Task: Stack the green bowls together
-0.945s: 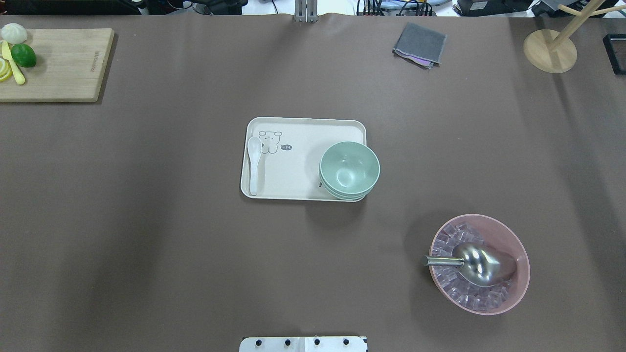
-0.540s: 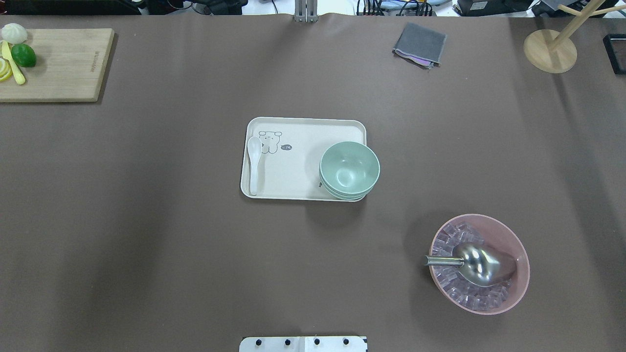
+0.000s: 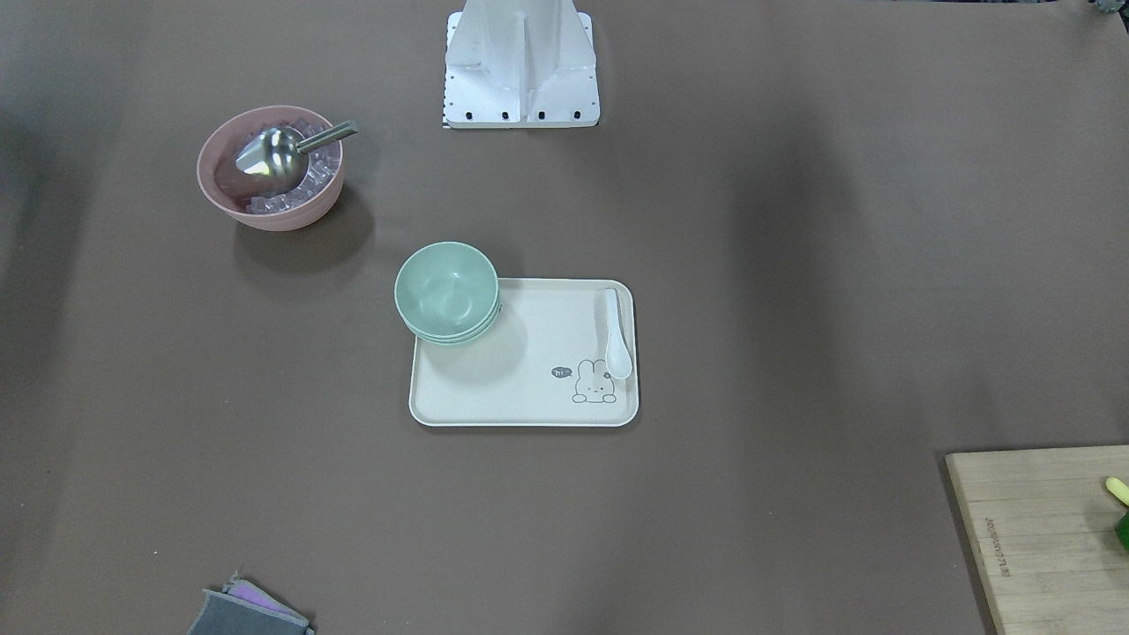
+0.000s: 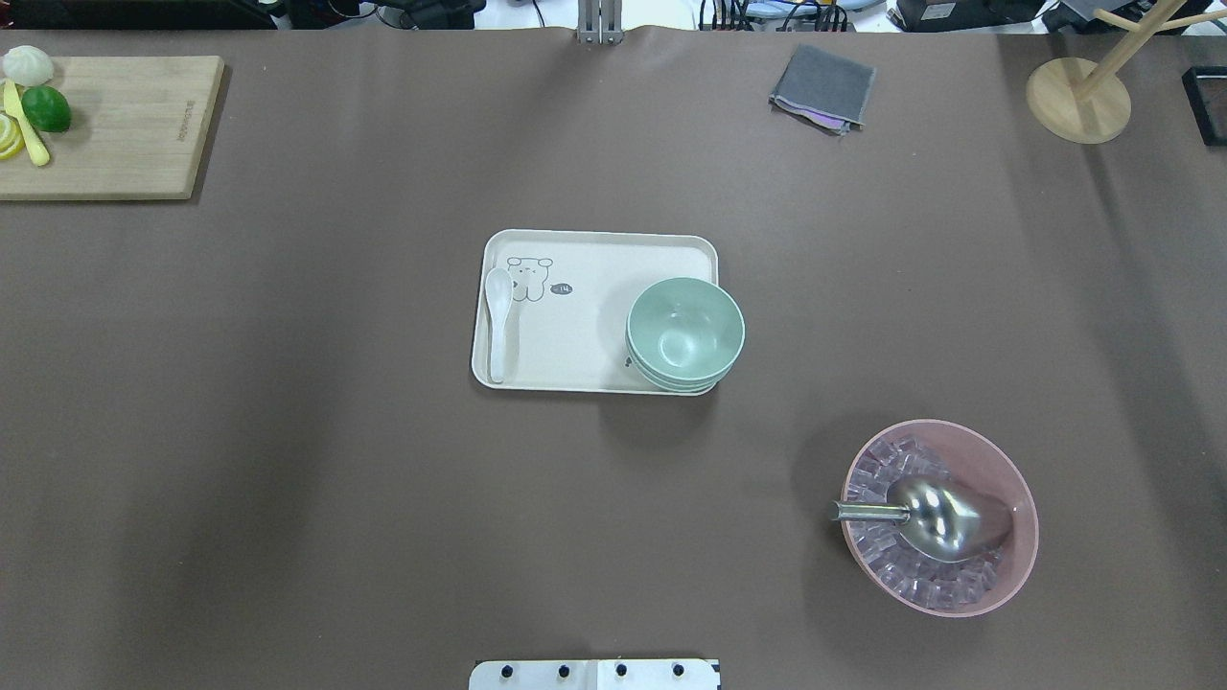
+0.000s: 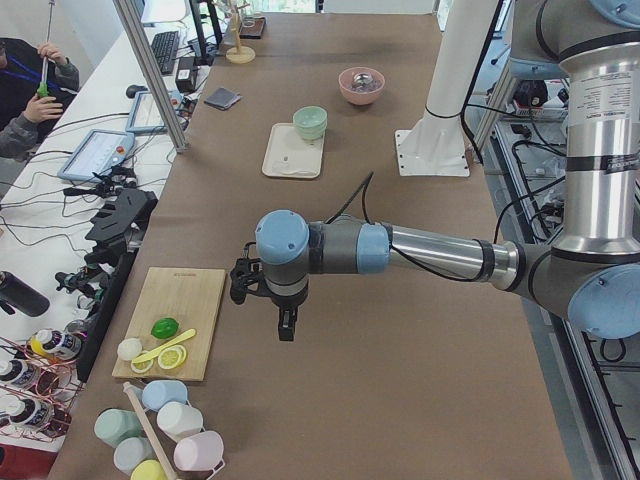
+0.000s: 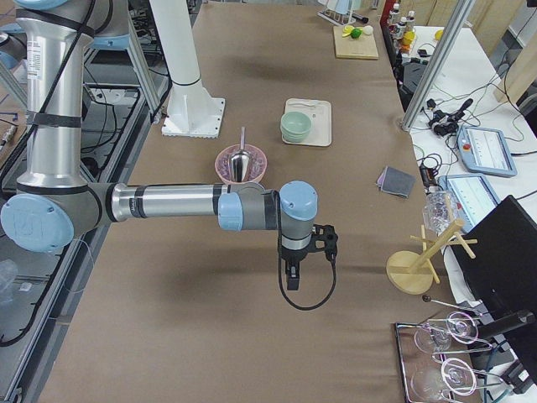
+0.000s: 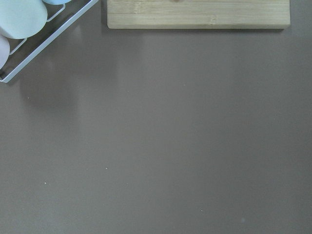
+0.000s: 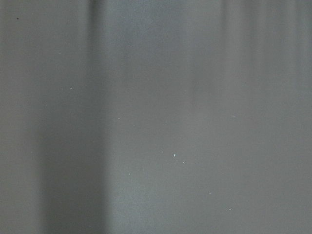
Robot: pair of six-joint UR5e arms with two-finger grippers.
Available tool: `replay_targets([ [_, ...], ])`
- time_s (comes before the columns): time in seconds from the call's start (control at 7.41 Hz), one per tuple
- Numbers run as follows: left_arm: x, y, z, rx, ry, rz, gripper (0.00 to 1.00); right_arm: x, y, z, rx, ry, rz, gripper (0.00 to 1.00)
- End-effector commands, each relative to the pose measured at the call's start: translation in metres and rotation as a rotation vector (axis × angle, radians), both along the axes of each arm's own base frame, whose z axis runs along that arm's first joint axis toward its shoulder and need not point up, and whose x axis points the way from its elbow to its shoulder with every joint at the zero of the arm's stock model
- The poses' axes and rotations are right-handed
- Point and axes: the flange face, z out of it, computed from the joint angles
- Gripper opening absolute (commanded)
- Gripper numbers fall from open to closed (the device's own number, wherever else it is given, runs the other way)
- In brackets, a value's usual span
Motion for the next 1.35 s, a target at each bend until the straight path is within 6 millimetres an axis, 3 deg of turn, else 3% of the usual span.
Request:
replay_targets([
  [0.0, 0.0000, -0.0003, -0.0011, 0.040, -0.003, 0.000, 0.98, 0.0000, -0.0003, -0.0002, 0.001, 0.000, 0.000, 1.00],
  [1.22, -0.0001, 0.0020, 0.0007, 0.040, -0.006, 0.000, 0.98, -0.0021, 0.0020, 0.0000, -0.005, -0.029, -0.002, 1.00],
])
